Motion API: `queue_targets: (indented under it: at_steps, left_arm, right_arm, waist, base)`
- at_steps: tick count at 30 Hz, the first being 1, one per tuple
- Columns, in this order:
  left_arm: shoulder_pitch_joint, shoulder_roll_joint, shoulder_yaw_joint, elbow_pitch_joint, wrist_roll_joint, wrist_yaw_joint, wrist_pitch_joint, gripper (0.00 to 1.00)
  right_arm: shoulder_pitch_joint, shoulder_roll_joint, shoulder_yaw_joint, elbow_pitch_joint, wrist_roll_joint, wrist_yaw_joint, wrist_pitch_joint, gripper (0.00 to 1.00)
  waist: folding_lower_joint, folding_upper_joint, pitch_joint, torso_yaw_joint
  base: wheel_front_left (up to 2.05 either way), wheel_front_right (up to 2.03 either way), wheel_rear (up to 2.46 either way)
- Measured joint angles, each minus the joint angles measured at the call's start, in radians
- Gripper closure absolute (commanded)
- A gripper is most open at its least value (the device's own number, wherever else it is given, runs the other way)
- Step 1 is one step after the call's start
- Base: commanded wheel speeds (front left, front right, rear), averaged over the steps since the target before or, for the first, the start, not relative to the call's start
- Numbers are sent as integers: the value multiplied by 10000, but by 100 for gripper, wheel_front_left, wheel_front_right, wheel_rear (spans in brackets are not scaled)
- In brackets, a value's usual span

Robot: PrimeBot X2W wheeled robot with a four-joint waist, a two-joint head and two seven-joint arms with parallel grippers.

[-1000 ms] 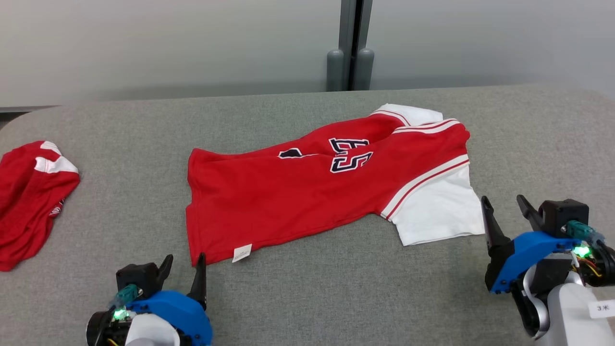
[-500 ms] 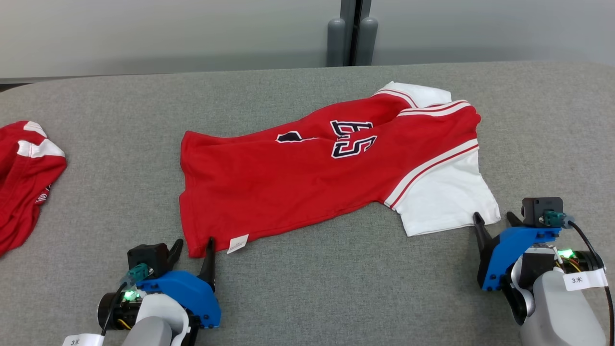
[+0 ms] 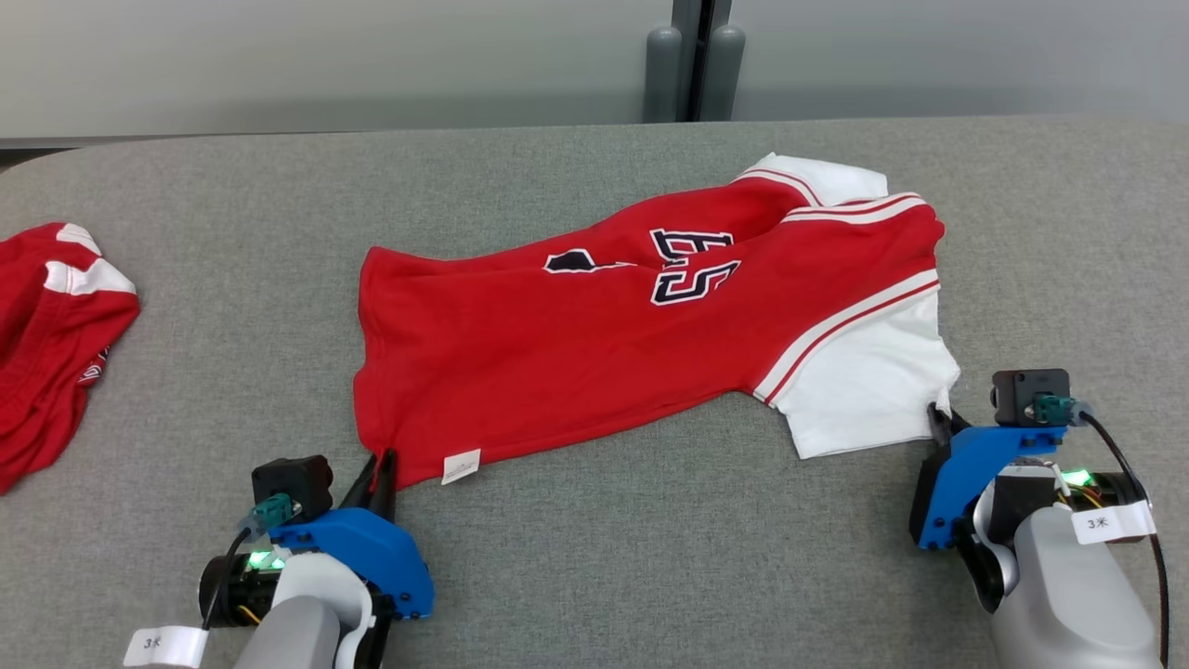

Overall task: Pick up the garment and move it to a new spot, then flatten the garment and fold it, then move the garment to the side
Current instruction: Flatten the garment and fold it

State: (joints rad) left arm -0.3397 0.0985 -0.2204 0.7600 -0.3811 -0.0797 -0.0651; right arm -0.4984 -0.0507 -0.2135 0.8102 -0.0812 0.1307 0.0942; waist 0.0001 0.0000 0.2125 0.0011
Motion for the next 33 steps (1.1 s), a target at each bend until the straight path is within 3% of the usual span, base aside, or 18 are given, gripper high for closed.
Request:
queue_targets:
  at_steps: [5,11,23,29,33]
  left_arm:
    - [261,-77,67,-226,-341,-111,-408,100]
    - [581,-25,171,-1743,-911,-305,-504,100]
    - [966,1151,642,-7722,-2943,-428,2412,100]
    - [868,1668,1003,-10151,-3591,40,3871,100]
    - [608,1914,1143,-10916,-3868,276,4535,100]
  right_arm:
    - [101,12,-77,-249,412,0,-460,100]
    - [437,13,-79,-1825,1011,0,-596,100]
    - [2046,12,-466,-8573,1931,-2,1390,100]
    - [2205,6,-752,-11848,1699,-2,2686,100]
    - [2032,6,-702,-12893,1406,-2,3373,100]
  waist:
    - [0,0,-268,-13]
    - [0,0,-762,-77]
    - [-1,0,-1331,-413]
    - [-1,0,-1164,-537]
    - [-2,0,-882,-565]
  base:
    - [0,0,0]
    - [0,0,0]
    - [0,0,0]
    - [0,0,0]
    - [0,0,0]
